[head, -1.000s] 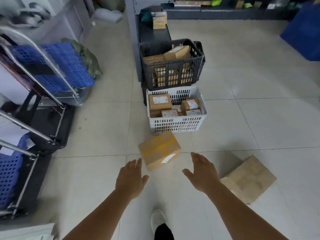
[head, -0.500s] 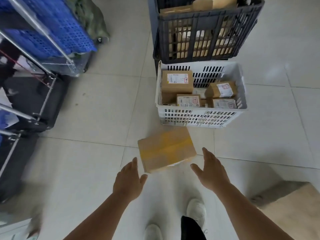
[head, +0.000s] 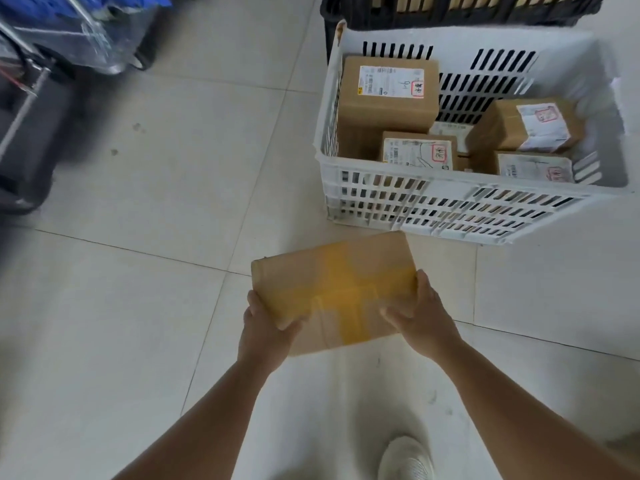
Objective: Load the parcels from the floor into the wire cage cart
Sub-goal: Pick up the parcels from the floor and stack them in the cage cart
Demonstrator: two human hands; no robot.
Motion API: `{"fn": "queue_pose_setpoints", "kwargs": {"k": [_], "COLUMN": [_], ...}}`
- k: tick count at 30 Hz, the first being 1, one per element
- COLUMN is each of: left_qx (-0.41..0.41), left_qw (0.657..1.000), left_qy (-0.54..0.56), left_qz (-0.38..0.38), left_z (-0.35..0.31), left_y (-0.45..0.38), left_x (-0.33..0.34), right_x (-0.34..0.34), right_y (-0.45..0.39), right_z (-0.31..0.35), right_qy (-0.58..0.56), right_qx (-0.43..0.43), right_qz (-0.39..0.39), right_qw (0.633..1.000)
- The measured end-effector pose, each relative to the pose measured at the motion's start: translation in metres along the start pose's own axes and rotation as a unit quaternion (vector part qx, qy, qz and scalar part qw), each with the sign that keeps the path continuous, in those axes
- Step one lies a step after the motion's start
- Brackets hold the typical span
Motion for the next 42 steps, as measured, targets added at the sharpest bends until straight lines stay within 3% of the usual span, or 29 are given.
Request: {"fn": "queue_pose_setpoints", "kwargs": {"k": [10, 25, 34, 42], "left_qx": [-0.008, 0.061, 0.103, 0.110], "left_qw": [0.996, 0.984, 0.956, 0.912], "left_qy": [0.092, 0.168, 0.273, 0.368], "left_qz": [0.010, 0.012, -0.044, -0.145], "left_z": [0.006, 0.013, 0.048, 0.109], "left_y": [0.023, 0.266, 0.386, 0.502], "left_x": [-0.017, -0.224, -0.334, -0.432], "right_x": [-0.007, -0.144, -0.187, -0.214], "right_y": [0.021, 0.261, 0.361, 0.446], "right_z": [0.015, 0.184, 0.286, 0.393], "right_qy": [-0.036, -0.077, -0.093, -0.108], "right_qx": [0.005, -0.027, -0.111, -0.252], "right_qz": [-0.046, -0.124, -0.145, -0.134], "right_qw": [0.998, 0.989, 0.979, 0.952]}}
Point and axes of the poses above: each hand's wrist, its own y-axis away from the middle knuckle, its own x-axis out of the palm, z = x × y, the point moved 8 cm from there along -y, towards the middle knuckle, and after that the axes turned 14 degrees about -x, right-handed, at the moved point
